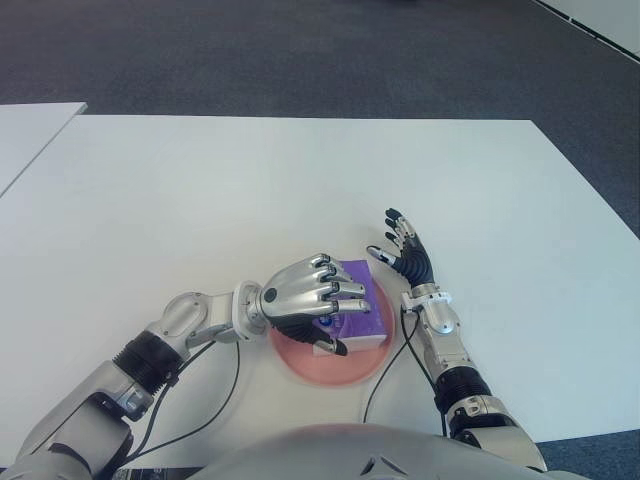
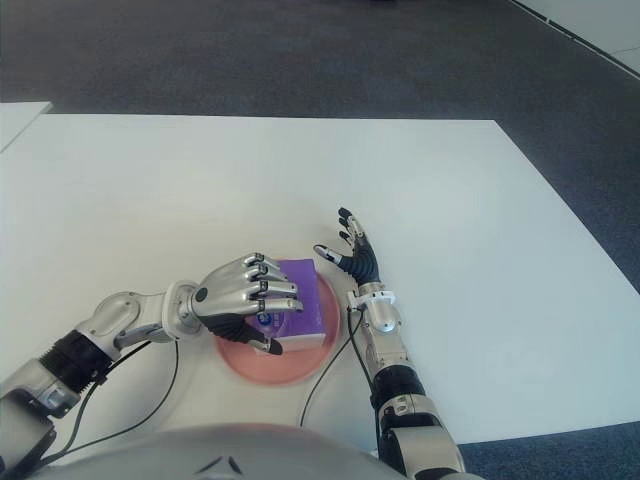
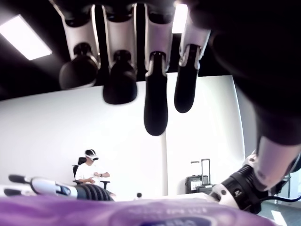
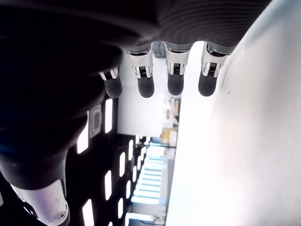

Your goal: Put the tissue paper into the plate.

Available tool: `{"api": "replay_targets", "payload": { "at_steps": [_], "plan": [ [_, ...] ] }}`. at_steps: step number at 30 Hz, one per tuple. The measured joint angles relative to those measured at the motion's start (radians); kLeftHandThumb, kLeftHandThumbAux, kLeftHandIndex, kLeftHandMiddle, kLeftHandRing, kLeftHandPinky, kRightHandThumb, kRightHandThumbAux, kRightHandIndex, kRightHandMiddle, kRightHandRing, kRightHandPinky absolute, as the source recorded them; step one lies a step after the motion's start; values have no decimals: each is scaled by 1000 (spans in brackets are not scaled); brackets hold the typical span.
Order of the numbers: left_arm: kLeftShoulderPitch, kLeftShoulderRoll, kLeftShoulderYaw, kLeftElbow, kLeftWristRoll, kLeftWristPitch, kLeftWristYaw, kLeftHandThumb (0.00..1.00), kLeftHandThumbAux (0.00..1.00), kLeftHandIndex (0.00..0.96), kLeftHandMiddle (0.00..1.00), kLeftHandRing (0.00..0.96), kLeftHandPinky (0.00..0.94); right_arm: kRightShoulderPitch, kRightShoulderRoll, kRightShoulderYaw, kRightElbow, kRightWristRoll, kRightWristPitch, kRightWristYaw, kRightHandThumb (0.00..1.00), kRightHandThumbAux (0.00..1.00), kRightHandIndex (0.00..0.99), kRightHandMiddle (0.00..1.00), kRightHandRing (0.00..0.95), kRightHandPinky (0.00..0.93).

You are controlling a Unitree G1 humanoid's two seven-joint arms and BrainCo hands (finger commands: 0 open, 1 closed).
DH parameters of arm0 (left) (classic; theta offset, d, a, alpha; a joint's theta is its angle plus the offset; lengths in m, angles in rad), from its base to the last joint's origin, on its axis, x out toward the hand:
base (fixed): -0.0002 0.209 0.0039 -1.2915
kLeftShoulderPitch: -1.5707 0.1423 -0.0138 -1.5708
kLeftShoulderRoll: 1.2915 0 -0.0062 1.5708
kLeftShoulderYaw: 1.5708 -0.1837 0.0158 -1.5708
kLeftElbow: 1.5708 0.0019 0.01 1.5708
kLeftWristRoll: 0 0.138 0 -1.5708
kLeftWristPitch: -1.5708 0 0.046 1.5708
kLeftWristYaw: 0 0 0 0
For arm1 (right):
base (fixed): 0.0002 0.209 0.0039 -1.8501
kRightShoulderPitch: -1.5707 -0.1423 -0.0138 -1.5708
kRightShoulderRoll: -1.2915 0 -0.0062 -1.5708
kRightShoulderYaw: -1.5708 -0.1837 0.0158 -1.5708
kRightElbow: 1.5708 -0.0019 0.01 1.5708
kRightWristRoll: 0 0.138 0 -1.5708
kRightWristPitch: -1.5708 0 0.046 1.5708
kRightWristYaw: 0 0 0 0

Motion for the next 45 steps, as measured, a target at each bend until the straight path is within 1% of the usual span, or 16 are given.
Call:
{"api": "replay_targets", "payload": {
  "at_steps": [3, 7, 10, 11, 13, 14, 17, 21, 24, 26, 30, 35, 37, 39, 42, 45],
  "plan": [
    [0, 0, 1, 6, -25, -18, -15, 848, 664, 416, 556, 761, 782, -1, -1, 0, 3, -3, 0, 0, 0, 732, 15, 0, 0, 0],
    [0, -1, 6, 15, -84, -54, -48, 848, 662, 421, 545, 719, 721, -2, 0, -1, 4, -2, 0, 0, 0, 740, 14, 0, 0, 0],
    [-2, -9, 17, 23, -146, -81, -75, 846, 661, 425, 536, 676, 659, 3, 3, -2, -14, -2, 24, -12, 0, 745, 14, 5, 0, 0],
    [-2, -14, 24, 24, -169, -88, -82, 841, 664, 415, 531, 620, 589, 6, 4, -2, -26, -3, 37, -18, 0, 747, 15, 7, 0, 0],
    [0, -32, 48, 23, -228, -89, -101, 769, 683, 418, 496, 519, 482, 13, 10, -2, -47, -4, 63, -30, 0, 748, 16, 9, 0, 0],
    [2, -44, 62, 22, -261, -86, -109, 617, 642, 376, 429, 433, 403, 16, 13, -1, -55, -5, 72, -35, 0, 748, 19, 8, 0, 0],
    [7, -81, 95, 30, -378, -73, -144, 424, 597, 297, 336, 322, 306, 26, 18, 3, -78, -10, 85, -45, 0, 747, 23, 6, 0, 0],
    [-11, -101, 121, 67, -542, -62, -207, 348, 584, 232, 290, 282, 287, 20, 18, 4, -81, -13, 80, -49, 0, 747, 25, 5, 0, 0],
    [-44, -107, 150, 102, -654, -35, -261, 294, 570, 214, 269, 249, 226, 14, 15, 4, -73, -12, 76, -48, 0, 746, 25, 7, 0, 0],
    [-66, -118, 187, 125, -733, 2, -296, 261, 554, 209, 255, 225, 176, 0, 12, 2, -43, -10, 58, -39, 0, 744, 25, 7, 0, 0],
    [-89, -151, 277, 119, -888, 103, -340, 193, 494, 264, 235, 177, 122, -24, 11, 2, 6, -5, 20, -13, 0, 745, 22, 3, 0, 0],
    [-87, -192, 430, 25, -1082, 292, -354, 146, 493, 333, 241, 169, 89, -32, 8, 1, 37, -4, -29, 9, 0, 750, 20, 3, 0, 0],
    [-91, -220, 502, -9, -1155, 372, -354, 140, 500, 355, 247, 172, 90, -33, 5, 0, 51, -4, -44, 13, 0, 752, 19, 3, 0, 0],
    [-100, -241, 564, -23, -1211, 433, -354, 137, 506, 376, 253, 177, 102, -35, 2, -1, 59, -3, -47, 16, 0, 757, 20, 3, 0, 0],
    [-124, -255, 643, -22, -1273, 493, -365, 137, 504, 393, 258, 178, 104, -36, 0, -2, 66, -2, -49, 20, 0, 765, 22, 3, 0, 0],
    [-154, -265, 711, -11, -1308, 525, -370, 137, 493, 376, 248, 169, 99, -36, 0, -4, 69, 2, -50, 27, 0, 770, 21, 0, 0, 0]
  ]
}}
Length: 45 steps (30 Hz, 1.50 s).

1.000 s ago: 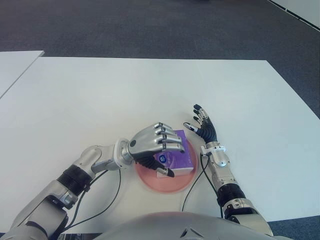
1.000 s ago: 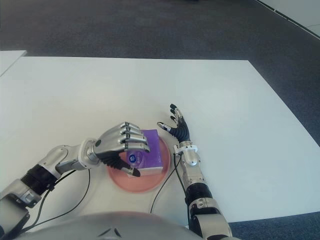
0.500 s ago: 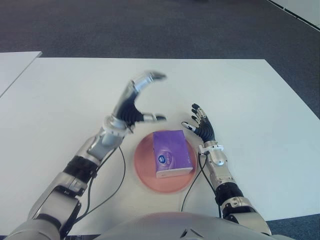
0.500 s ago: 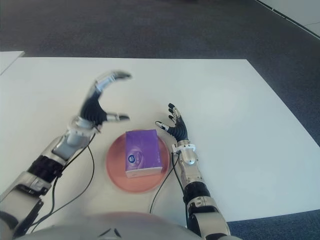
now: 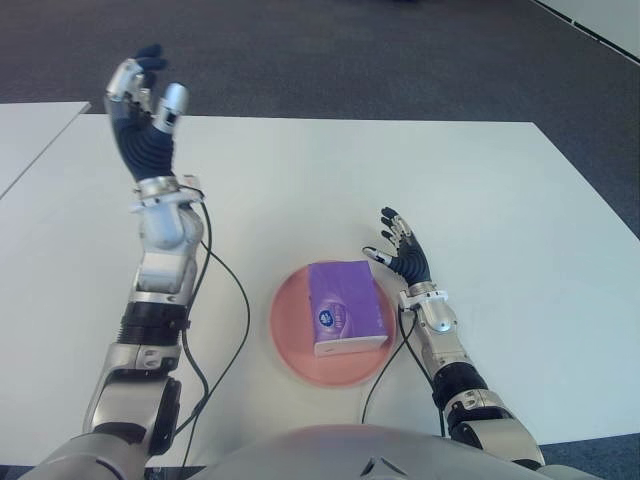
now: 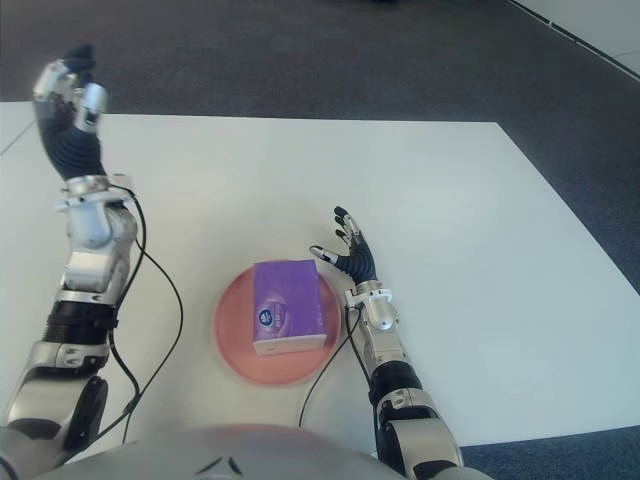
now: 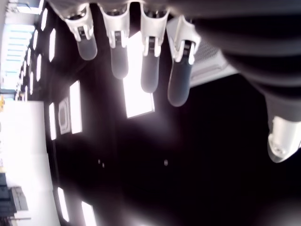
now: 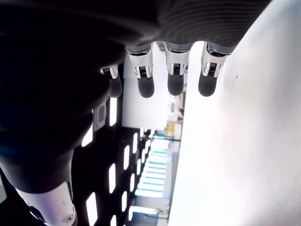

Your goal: Put the tissue paper into the plate.

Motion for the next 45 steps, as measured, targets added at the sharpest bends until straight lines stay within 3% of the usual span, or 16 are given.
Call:
{"api": "replay_targets", "payload": {
  "at_steps": [7, 16, 25, 34, 41, 45],
  "plan": [
    [-47, -34, 84, 49, 2, 27, -1, 134, 478, 318, 226, 152, 96, 0, 0, -3, 0, 6, -4, 10, 0, 784, 20, 0, 0, 0],
    [-61, -99, 104, 152, 97, 59, 48, 210, 533, 362, 262, 170, 101, -8, -1, -8, 13, 17, -14, 26, 0, 801, 24, 0, 0, 4],
    [-46, -93, 91, 446, 166, -21, 2, 174, 551, 295, 238, 158, 87, -16, -1, -8, 27, 17, -17, 29, 0, 798, 29, 0, 0, 8],
    [52, -95, 24, 558, 247, -53, -53, 99, 623, 115, 121, 79, 35, -22, -4, -9, 37, 18, -25, 36, 0, 799, 26, 0, 0, 1],
    [188, -161, -50, 426, 314, 4, -53, 88, 620, 33, 40, 18, 34, -25, -4, -10, 43, 20, -25, 39, 0, 791, 26, 0, 0, 1],
    [220, -180, -78, 371, 328, 59, -69, 93, 610, 11, 10, 3, 30, -26, -4, -10, 45, 20, -26, 39, 0, 780, 26, 0, 0, 0]
  ]
}}
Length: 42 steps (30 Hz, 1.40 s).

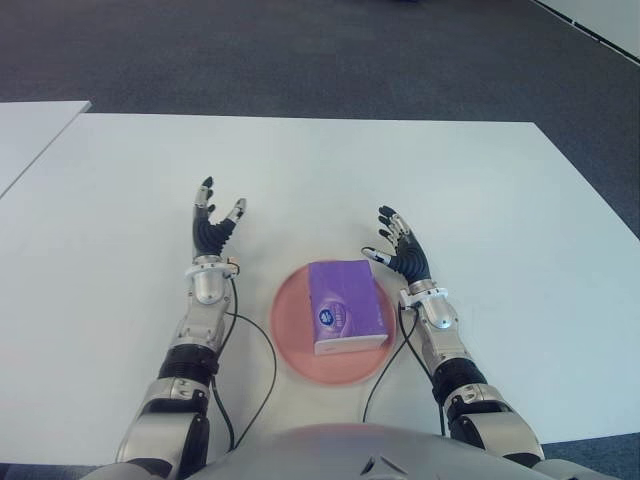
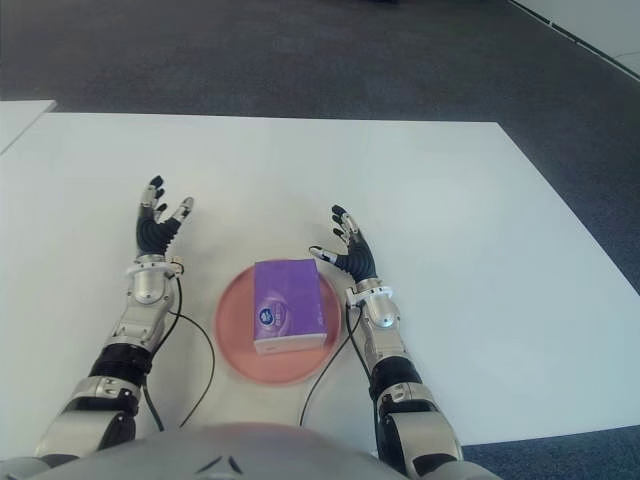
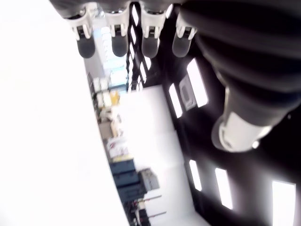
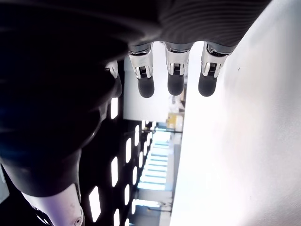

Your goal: Put the tissue paper into the plate.

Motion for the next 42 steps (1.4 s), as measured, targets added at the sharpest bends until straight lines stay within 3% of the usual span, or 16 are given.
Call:
{"api": "replay_targets", "payload": {
  "at_steps": [8, 16, 29, 42],
  "plan": [
    [11, 6, -4, -24, 8, 45, -26, 100, 608, 0, 0, 0, 9, 0, 2, 1, 0, 0, -8, -1, 0, 777, 21, 0, 0, 0],
    [24, 5, -2, -23, -1, 47, -50, 100, 632, 0, 0, 0, 0, 0, 8, -1, 0, 3, -8, -1, 0, 776, 19, 0, 0, 0],
    [81, -26, -7, -45, -23, 14, -66, 95, 667, 0, 0, 0, 0, 0, 11, -8, 0, 18, -8, 13, 0, 783, 22, 0, 0, 0],
    [127, -46, -42, -74, 33, -23, -50, 84, 667, 0, 0, 0, 0, 0, 11, -9, 0, 18, -8, 17, 0, 759, 22, 0, 0, 0]
  ]
}}
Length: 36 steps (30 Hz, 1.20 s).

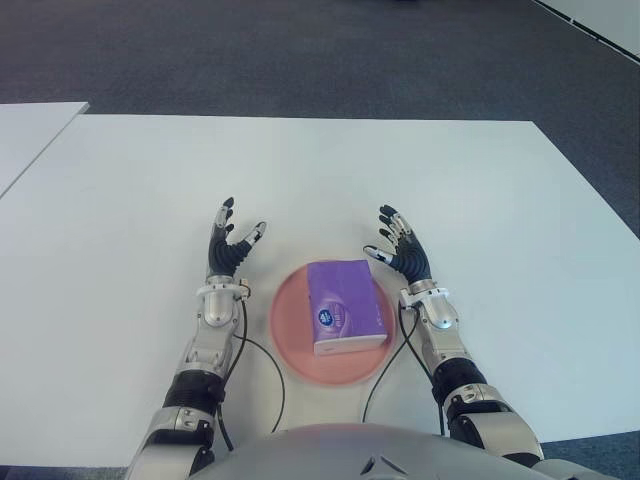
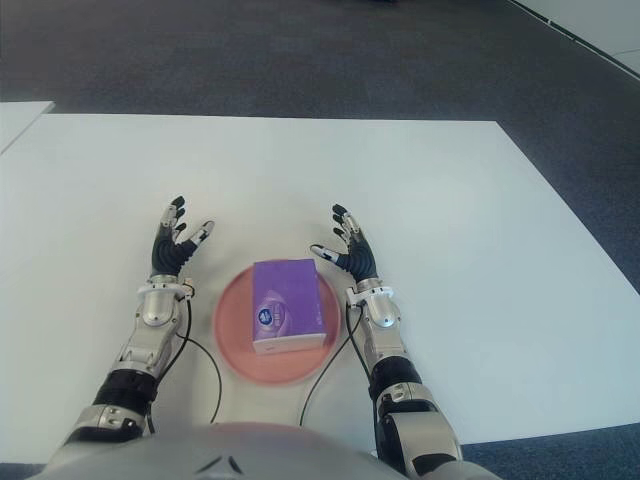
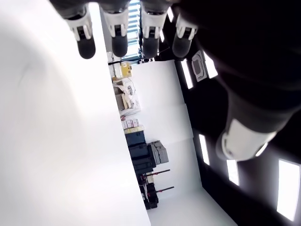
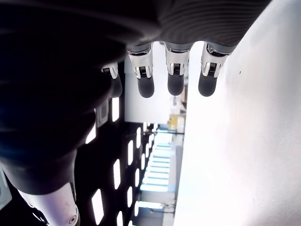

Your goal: Put the tissue paper into the plate.

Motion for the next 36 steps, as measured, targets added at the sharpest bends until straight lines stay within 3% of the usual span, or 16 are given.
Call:
{"api": "replay_targets", "payload": {
  "at_steps": [13, 36],
  "plan": [
    [30, -1, -1, -1, 15, -15, 7, 51, 675, 0, 0, 0, 0, 2, 0, -2, -3, 4, 0, 1, 0, 746, 19, 0, 0, 0],
    [51, -5, -3, 21, 28, -36, 16, 0, 602, 0, 0, 0, 0, 8, 4, -10, -14, 4, -2, -27, 0, 787, 18, 0, 0, 0]
  ]
}}
